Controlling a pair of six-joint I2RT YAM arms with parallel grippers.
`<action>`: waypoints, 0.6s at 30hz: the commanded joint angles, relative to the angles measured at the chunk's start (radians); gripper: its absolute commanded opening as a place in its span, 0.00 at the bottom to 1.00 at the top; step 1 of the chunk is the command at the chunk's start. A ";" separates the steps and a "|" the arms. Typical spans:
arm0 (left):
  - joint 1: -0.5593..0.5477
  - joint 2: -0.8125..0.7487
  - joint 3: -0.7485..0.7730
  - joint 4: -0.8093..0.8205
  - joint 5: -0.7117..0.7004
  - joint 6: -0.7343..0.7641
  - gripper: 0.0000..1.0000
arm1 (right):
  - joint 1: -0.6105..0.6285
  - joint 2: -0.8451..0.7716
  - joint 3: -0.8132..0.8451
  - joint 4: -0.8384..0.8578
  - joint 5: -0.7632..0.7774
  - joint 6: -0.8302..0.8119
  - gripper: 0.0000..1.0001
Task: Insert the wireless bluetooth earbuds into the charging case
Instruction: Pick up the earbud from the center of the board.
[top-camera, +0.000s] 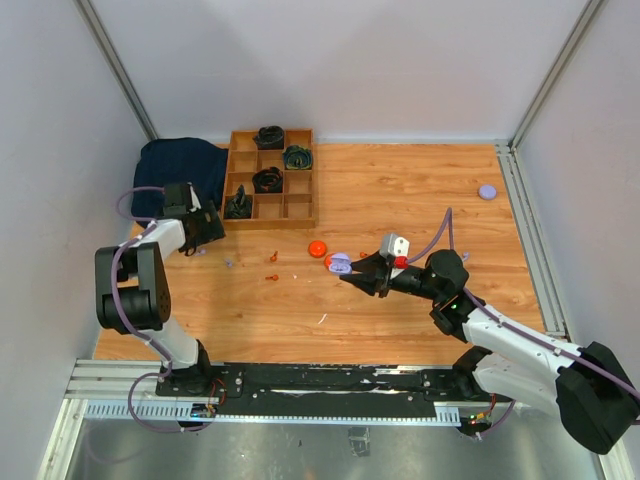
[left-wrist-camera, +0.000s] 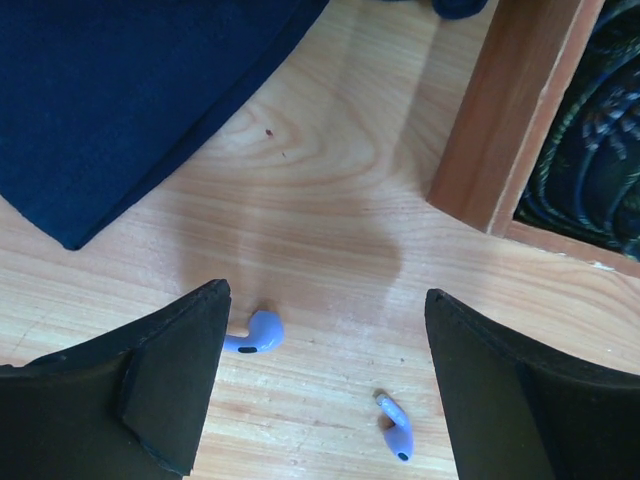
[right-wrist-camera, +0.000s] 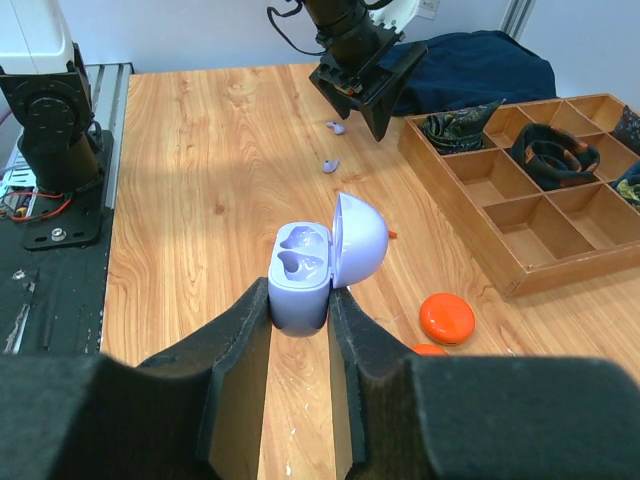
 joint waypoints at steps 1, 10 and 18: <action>0.010 0.030 0.025 -0.027 0.018 0.027 0.83 | -0.012 -0.015 -0.009 0.006 0.006 -0.017 0.09; 0.010 -0.007 0.001 -0.109 0.008 0.002 0.81 | -0.013 -0.027 -0.010 -0.005 0.011 -0.020 0.09; 0.009 -0.036 -0.023 -0.131 0.038 -0.008 0.74 | -0.013 -0.025 -0.008 -0.007 0.011 -0.018 0.09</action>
